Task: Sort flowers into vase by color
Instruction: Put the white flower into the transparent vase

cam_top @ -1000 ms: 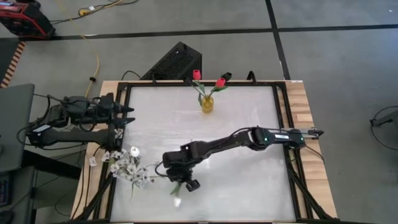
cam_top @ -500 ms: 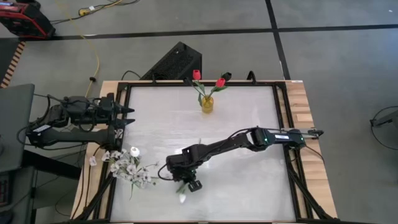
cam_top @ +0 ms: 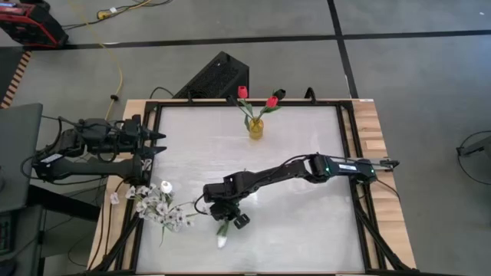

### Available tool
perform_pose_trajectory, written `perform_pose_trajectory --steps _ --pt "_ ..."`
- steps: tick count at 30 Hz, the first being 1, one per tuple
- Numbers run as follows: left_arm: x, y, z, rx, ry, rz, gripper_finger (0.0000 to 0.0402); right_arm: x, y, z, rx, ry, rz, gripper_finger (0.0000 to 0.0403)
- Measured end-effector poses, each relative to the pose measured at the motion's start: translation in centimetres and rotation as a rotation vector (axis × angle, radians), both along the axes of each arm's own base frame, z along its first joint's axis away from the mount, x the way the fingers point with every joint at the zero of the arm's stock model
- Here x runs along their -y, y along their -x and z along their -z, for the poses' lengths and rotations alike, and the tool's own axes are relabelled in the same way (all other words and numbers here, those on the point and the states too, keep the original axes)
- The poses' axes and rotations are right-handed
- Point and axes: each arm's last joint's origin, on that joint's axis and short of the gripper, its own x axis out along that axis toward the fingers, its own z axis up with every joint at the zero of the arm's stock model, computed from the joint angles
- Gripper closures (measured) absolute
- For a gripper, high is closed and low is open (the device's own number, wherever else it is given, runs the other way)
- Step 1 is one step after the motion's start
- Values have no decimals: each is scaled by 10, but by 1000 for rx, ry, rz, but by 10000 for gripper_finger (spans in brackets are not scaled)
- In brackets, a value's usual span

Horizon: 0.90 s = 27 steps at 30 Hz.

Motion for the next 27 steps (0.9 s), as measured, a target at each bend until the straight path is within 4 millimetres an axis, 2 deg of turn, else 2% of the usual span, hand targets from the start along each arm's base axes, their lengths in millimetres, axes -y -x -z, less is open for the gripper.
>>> perform_pose_trajectory --steps 5,10,20,23,27 --pt "0 0 0 -5 -23 5 203 5 1 -4 21 27 -41 234" --pt "0 0 0 -7 -31 7 203 13 4 -21 46 36 -53 189" --pt "0 0 1 -15 -29 7 203 32 12 -67 121 38 -5 179" --pt "0 0 1 -14 -21 7 203 40 17 -73 74 37 42 180" --pt "1 0 1 -13 -7 23 203 46 30 -70 -64 61 36 184"
